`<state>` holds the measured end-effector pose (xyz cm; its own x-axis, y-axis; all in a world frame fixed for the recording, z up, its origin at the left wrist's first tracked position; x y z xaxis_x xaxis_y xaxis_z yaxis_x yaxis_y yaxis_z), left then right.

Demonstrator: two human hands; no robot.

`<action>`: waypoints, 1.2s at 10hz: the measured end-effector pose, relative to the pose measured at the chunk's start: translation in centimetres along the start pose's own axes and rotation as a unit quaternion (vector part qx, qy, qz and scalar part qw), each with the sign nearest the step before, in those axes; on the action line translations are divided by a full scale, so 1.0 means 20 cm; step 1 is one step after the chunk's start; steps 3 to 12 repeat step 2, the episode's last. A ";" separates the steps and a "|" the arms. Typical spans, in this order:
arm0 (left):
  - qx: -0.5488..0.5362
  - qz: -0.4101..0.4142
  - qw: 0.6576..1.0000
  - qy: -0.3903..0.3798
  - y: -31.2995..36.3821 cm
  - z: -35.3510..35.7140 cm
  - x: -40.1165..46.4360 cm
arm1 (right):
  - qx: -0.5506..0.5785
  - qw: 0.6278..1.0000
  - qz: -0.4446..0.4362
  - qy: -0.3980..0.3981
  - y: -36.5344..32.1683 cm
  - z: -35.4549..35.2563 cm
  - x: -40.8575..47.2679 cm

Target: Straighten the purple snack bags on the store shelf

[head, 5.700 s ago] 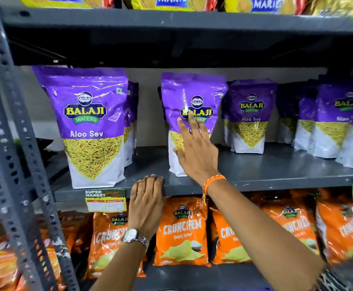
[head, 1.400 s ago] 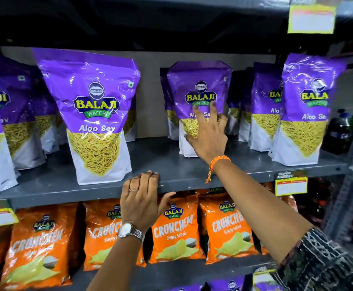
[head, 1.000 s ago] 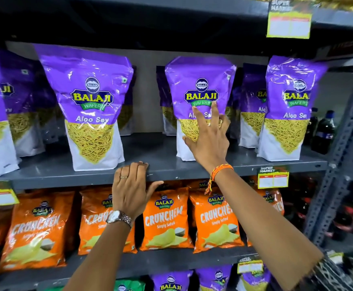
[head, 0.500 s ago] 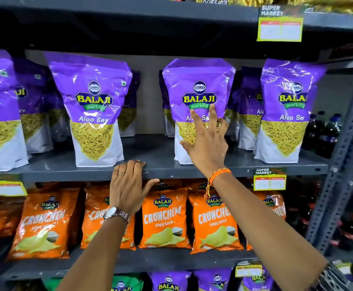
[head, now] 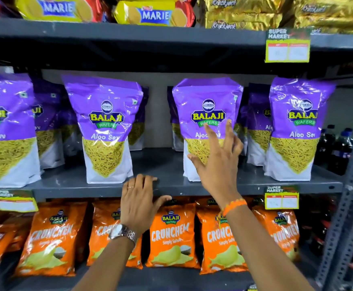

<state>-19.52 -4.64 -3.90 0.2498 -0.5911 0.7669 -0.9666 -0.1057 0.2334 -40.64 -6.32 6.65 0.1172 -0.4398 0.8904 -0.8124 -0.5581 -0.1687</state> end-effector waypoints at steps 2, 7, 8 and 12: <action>-0.069 -0.012 0.989 0.129 0.06 -0.25 0.19 | 0.333 0.911 -0.001 0.242 -0.18 -0.48 -0.14; -0.069 -0.012 0.989 0.129 0.06 -0.25 0.19 | 0.333 0.911 -0.001 0.242 -0.18 -0.48 -0.14; -0.069 -0.012 0.989 0.129 0.06 -0.25 0.19 | 0.333 0.911 -0.001 0.242 -0.18 -0.48 -0.14; -0.069 -0.012 0.989 0.129 0.06 -0.25 0.19 | 0.333 0.911 -0.001 0.242 -0.18 -0.48 -0.14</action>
Point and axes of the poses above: each hand's wrist, its own x-axis towards the middle knuckle, its own z-axis out of the palm, y = z × x, the point moved 4 cm from there along x, towards the middle knuckle, and after that the axes turned 11 degrees about -z, right-handed, at the moved point
